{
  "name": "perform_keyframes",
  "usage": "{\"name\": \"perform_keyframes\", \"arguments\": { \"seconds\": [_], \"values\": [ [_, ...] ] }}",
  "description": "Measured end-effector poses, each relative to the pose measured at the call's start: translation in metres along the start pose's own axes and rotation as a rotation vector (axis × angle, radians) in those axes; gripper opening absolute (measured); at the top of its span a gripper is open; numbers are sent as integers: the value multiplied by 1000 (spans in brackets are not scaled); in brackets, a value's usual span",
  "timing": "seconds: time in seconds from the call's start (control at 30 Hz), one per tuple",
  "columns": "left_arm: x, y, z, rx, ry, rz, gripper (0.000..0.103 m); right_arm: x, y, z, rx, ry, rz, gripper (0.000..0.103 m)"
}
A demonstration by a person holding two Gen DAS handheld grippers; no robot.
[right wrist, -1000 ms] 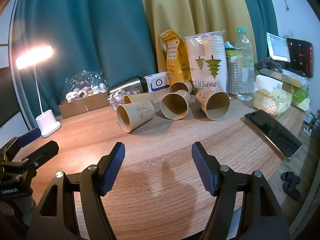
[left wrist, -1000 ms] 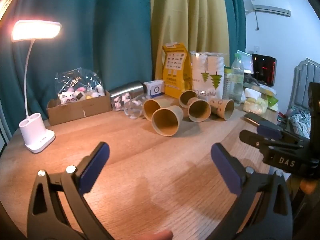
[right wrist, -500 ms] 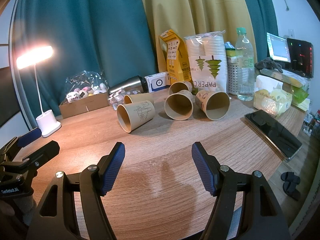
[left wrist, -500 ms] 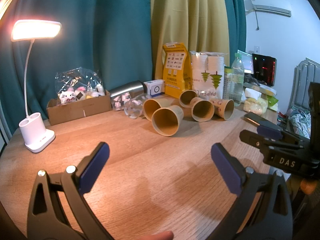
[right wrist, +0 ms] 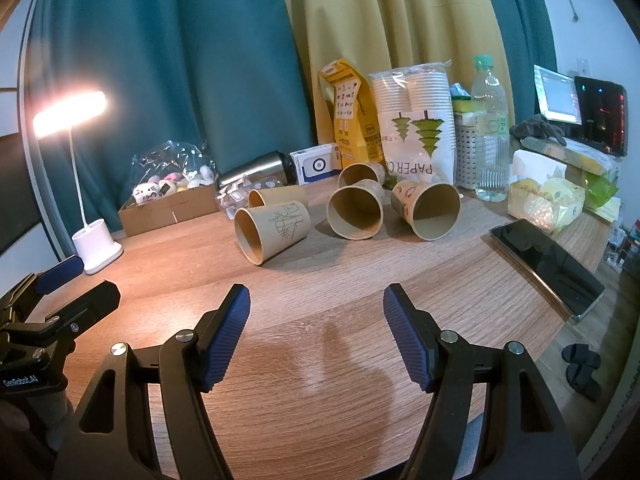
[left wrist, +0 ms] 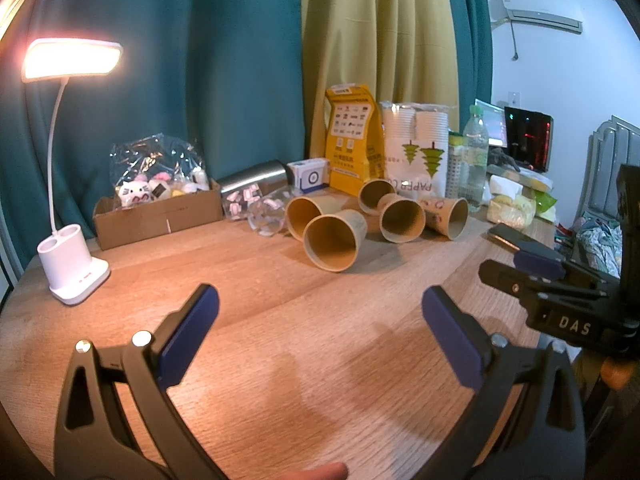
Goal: Flip cup upside down
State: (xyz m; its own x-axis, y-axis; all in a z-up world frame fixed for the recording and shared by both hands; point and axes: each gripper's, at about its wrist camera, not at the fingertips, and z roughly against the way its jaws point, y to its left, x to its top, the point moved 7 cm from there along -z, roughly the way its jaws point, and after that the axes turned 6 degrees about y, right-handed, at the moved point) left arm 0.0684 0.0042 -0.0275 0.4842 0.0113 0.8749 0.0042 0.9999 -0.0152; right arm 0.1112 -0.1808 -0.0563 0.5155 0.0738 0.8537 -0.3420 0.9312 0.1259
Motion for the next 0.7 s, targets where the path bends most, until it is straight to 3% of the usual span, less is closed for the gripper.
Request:
{"name": "perform_keyframes", "arguments": {
  "seconds": [0.7],
  "values": [
    [0,0,0,0,3,1,103,1,-1,0,1,-4,-2,72]
  ]
}}
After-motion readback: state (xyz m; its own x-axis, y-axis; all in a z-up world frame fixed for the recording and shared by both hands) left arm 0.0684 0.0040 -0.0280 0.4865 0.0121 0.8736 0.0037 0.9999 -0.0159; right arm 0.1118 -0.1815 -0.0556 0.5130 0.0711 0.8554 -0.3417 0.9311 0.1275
